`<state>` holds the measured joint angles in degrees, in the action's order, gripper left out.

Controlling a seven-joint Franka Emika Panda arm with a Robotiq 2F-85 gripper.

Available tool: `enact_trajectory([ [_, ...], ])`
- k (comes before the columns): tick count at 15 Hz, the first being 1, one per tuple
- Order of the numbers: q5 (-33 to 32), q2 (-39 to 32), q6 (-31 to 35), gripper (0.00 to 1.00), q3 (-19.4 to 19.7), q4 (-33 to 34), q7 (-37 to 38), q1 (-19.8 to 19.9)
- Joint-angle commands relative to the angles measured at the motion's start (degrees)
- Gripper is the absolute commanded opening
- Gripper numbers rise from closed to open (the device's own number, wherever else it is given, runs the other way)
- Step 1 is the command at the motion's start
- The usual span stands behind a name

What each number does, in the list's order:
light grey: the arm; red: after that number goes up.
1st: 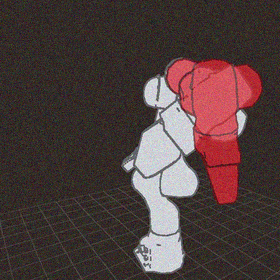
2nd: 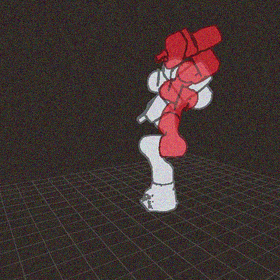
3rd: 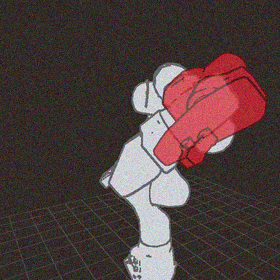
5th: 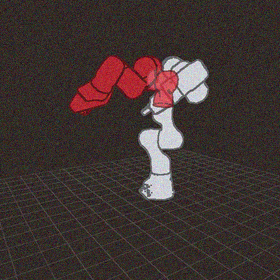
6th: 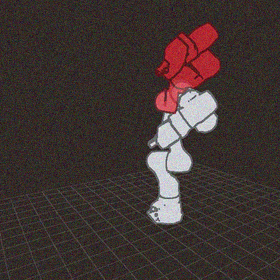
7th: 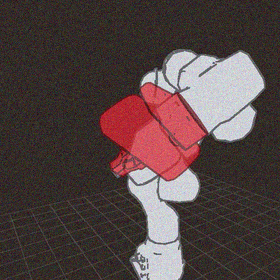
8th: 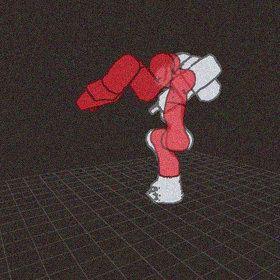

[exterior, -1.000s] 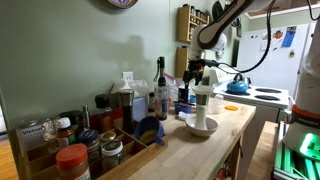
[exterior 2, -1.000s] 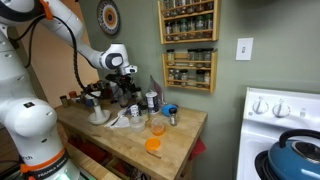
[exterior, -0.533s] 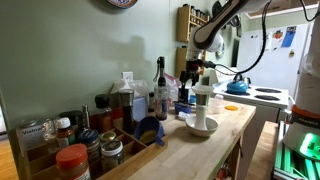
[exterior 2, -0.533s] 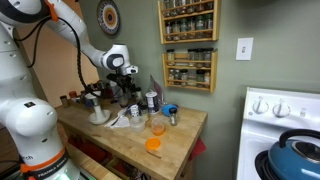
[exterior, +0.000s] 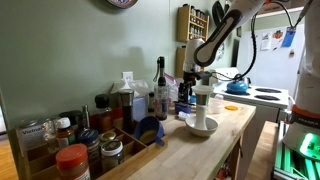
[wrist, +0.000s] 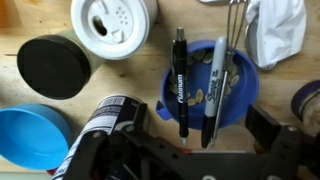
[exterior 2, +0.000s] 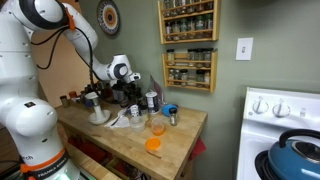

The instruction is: Move a pen from the blue cup to the container

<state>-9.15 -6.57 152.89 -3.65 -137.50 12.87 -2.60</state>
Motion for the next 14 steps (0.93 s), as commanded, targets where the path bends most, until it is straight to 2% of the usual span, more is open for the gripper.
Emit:
enact_trajectory([
  [1, -0.19, -3.39, 1.03, 1.0, 0.42, 1.55, -0.74, -1.37],
  [4, 2.38, -4.81, 2.08, 1.0, -0.29, 2.27, -2.02, -1.9],
  [7, -1.54, -6.47, 2.46, 1.0, 1.32, 3.56, 0.96, -3.52],
  [14, -0.75, -9.21, 2.04, 1.0, 2.78, 5.21, 0.2, -3.7],
])
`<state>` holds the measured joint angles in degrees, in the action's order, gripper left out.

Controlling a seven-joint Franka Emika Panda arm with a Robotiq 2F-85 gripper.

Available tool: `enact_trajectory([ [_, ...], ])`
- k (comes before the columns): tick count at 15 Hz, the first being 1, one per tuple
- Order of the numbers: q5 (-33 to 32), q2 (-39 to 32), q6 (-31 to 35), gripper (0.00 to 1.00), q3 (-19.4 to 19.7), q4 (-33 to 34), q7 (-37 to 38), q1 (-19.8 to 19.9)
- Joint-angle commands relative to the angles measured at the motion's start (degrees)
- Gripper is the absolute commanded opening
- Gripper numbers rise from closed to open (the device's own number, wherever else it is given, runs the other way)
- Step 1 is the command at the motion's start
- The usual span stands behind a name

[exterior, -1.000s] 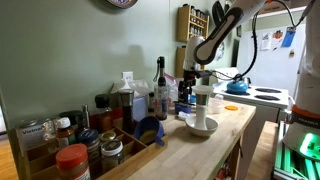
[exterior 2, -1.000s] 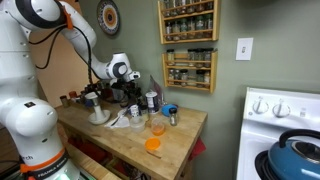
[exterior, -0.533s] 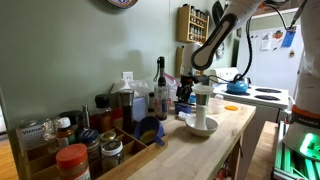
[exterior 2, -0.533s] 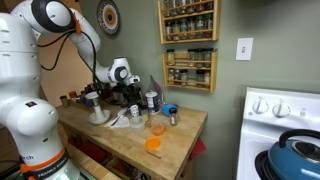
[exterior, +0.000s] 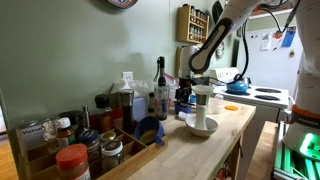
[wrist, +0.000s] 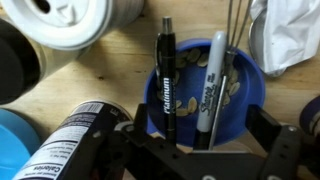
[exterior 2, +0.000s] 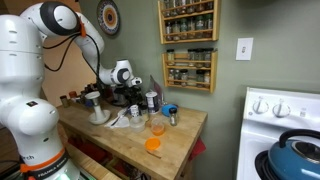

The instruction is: Move a pen from the blue cup to the container

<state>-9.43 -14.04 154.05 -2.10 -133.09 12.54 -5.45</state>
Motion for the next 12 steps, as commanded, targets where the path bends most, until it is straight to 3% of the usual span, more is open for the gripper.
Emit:
enact_trajectory([
  [1, -0.21, -1.95, 0.92, 0.97, 1.26, 0.9, 0.37, -0.83],
  [2, -0.02, -2.17, 1.02, 0.91, 1.28, 1.03, 0.28, -0.84],
  [3, 0.13, -2.31, 1.19, 0.72, 1.24, 1.12, 0.2, -0.89],
  [4, 0.06, -2.42, 1.19, 0.71, 1.25, 1.24, 0.23, -0.99],
  [12, -0.99, -2.06, 0.92, 0.08, 2.02, 2.24, 1.0, -1.89],
])
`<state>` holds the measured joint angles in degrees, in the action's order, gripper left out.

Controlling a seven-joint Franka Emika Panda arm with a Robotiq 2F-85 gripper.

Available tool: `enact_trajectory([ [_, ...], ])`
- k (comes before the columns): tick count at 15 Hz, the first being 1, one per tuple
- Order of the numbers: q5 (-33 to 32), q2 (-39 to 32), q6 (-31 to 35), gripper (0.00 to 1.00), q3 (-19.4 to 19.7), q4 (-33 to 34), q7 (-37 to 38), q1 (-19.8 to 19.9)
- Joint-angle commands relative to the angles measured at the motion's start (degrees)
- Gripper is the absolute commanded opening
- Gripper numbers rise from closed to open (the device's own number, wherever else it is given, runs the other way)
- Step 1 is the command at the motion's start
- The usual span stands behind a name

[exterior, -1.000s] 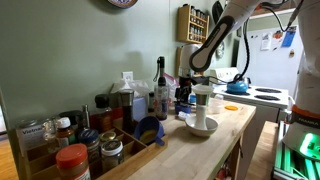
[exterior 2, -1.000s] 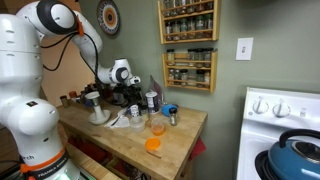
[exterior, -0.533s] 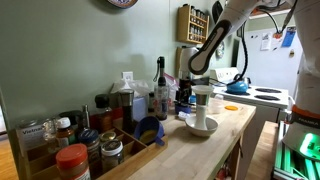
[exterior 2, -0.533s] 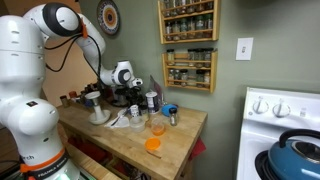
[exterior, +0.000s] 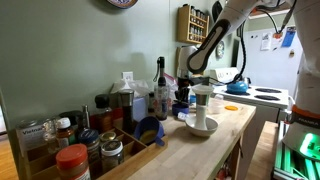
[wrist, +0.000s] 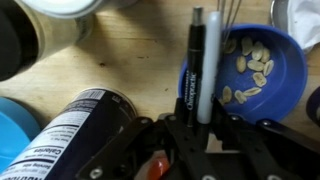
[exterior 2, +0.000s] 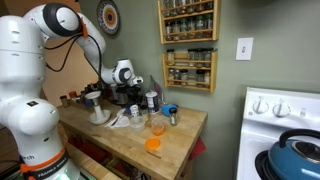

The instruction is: Move a pen from the blue cup to the container

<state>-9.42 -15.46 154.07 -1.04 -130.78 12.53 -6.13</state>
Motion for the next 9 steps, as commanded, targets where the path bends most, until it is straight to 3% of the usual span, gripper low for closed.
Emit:
enact_trajectory([
  [1, -1.13, -0.53, 0.86, 0.04, 1.07, 0.04, 1.01, -1.27],
  [3, -1.15, -0.2, 0.81, 0.01, 1.19, -0.1, 1.11, -1.39],
  [9, -0.78, 4.74, 1.12, 0.05, 1.21, -2.26, 0.96, -1.07],
])
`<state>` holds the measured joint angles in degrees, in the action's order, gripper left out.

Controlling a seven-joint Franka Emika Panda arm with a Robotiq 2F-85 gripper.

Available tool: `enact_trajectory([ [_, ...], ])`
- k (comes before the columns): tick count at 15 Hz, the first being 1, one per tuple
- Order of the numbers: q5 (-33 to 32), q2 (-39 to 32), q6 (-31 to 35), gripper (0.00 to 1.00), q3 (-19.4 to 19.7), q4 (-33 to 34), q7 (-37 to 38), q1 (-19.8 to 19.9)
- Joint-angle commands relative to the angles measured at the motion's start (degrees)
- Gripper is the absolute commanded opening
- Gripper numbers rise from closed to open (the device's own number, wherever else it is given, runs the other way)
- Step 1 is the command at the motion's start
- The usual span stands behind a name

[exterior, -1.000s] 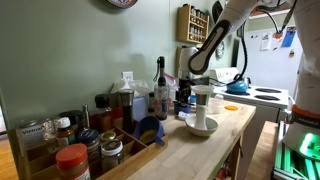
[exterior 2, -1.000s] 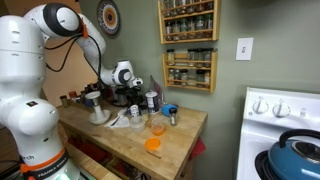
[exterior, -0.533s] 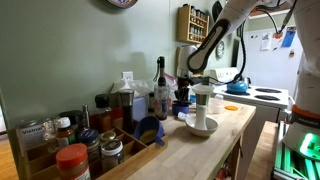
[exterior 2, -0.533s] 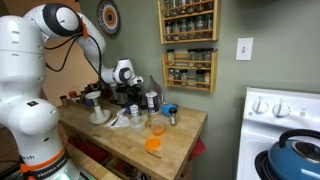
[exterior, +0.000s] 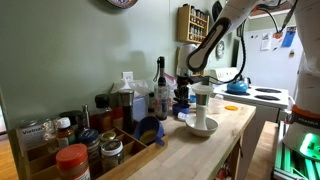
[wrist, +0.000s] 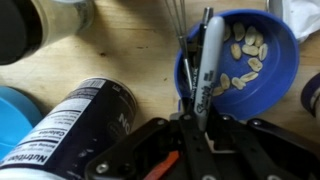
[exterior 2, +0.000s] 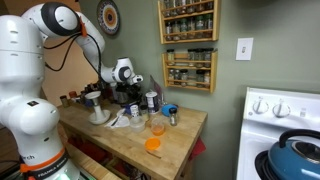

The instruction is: Move a pen from the blue cup to the container

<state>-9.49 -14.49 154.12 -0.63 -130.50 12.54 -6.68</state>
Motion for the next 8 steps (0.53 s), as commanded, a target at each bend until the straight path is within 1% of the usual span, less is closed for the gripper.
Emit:
enact_trajectory([
  [1, -0.43, 4.81, 1.23, 0.05, 0.66, -2.94, 0.72, -0.3],
  [5, -0.16, 9.12, 0.85, 0.04, 0.33, -5.11, 0.22, 0.5],
  [8, 3.17, 12.98, 2.77, 0.04, -0.44, -9.55, -1.07, 1.58],
])
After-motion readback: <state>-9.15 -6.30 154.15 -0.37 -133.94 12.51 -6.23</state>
